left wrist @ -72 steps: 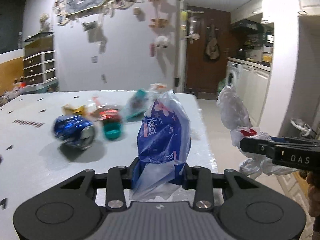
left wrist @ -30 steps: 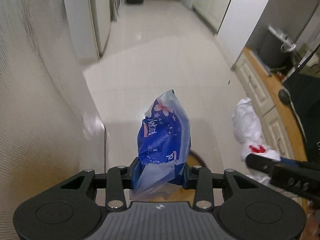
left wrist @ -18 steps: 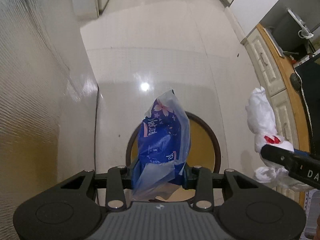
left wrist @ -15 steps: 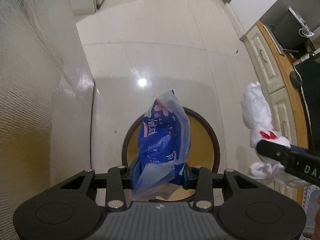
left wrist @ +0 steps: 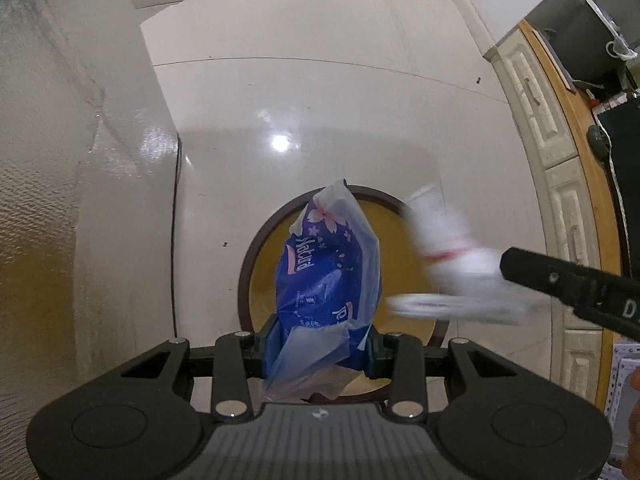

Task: Collect trash
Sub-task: 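Open the right tool over the bin while the left tool releases its bag, then move both open tools back from the bin to the table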

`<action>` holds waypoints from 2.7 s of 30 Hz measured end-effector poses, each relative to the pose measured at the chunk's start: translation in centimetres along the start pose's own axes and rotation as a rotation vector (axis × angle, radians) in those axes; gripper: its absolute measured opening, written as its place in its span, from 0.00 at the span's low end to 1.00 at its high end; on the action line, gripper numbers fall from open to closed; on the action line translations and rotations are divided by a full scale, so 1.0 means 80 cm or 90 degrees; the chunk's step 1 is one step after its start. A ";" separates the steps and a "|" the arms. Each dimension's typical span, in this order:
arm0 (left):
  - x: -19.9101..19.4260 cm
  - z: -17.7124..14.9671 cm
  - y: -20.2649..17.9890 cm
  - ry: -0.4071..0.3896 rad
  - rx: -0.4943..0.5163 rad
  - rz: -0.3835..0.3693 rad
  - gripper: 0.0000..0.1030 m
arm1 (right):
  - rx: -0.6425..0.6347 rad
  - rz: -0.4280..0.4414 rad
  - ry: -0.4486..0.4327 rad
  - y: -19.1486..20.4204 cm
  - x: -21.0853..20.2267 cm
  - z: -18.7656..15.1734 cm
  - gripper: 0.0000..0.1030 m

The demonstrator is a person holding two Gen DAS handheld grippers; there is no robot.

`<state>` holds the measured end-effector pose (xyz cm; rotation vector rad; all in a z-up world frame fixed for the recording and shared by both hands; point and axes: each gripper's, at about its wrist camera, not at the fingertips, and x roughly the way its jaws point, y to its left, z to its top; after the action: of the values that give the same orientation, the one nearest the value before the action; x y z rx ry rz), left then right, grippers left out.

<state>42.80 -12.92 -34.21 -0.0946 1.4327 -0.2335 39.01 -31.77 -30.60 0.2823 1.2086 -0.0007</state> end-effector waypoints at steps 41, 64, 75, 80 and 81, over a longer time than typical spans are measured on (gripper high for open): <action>-0.060 -0.024 -0.007 0.013 0.025 0.126 1.00 | -0.068 -0.063 0.057 0.002 -0.038 -0.015 1.00; -0.246 -0.047 -0.065 -0.196 0.060 0.085 1.00 | -0.073 -0.074 -0.150 0.018 -0.219 -0.021 1.00; -0.376 -0.066 -0.096 -0.379 0.099 0.075 1.00 | -0.090 -0.039 -0.364 0.053 -0.355 -0.012 1.00; -0.446 -0.085 -0.099 -0.475 0.107 0.081 1.00 | -0.101 -0.010 -0.465 0.077 -0.416 -0.023 1.00; -0.459 -0.089 -0.098 -0.491 0.105 0.083 1.00 | -0.100 -0.004 -0.483 0.083 -0.426 -0.025 1.00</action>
<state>30.60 -12.06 1.97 0.0443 0.6465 -0.1786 25.92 -30.05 1.54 0.1170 0.4520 -0.0170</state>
